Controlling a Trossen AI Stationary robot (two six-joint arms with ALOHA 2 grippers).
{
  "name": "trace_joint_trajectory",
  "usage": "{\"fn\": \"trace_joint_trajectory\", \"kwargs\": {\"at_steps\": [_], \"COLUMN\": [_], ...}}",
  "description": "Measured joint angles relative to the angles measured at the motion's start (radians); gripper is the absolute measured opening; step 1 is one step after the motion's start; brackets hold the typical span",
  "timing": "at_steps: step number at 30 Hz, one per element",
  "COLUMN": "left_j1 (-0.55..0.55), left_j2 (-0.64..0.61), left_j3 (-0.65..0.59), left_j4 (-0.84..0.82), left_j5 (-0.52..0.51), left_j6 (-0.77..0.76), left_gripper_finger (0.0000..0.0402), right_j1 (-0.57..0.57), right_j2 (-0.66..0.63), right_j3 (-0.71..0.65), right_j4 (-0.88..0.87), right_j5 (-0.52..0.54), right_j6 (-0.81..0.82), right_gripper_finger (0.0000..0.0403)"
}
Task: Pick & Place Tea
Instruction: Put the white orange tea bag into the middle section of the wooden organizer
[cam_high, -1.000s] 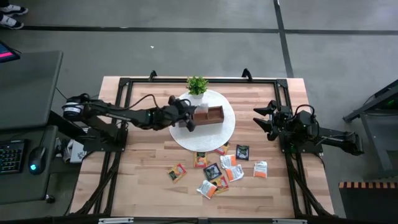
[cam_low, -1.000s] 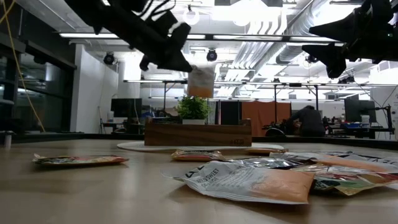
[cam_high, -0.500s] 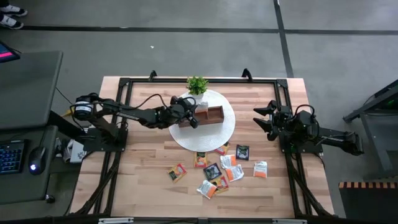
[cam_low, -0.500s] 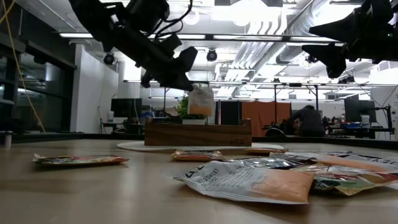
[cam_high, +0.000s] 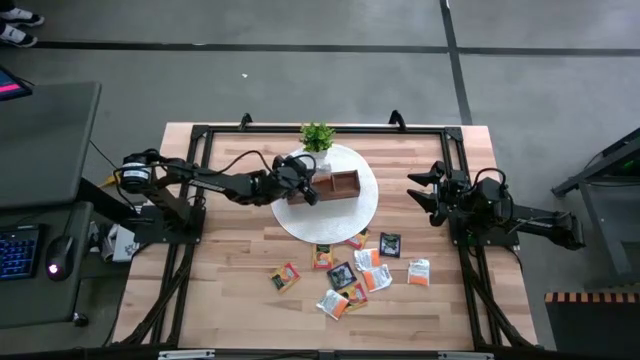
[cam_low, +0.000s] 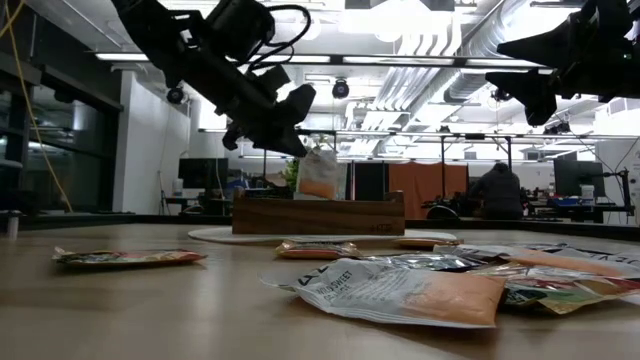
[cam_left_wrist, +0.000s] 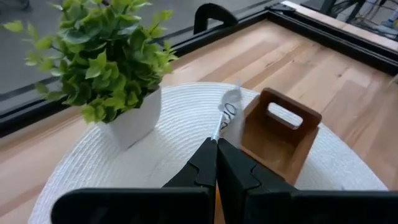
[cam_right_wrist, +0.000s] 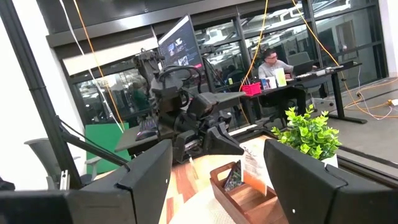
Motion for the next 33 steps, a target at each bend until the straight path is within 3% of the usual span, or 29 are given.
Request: {"fn": "trace_joint_trajectory", "kwargs": {"at_steps": [33], "left_j1": [-0.002], "left_j2": [0.066], "left_j3": [0.0], "left_j4": [0.01], "left_j5": [0.027], "left_j6": [0.05], "left_gripper_finger": [0.001], "right_j1": [0.0], "right_j2": [0.0], "right_j3": [0.0], "right_j4": [0.0], "right_j5": [0.0], "right_j6": [0.0], "right_gripper_finger": [0.025]}}
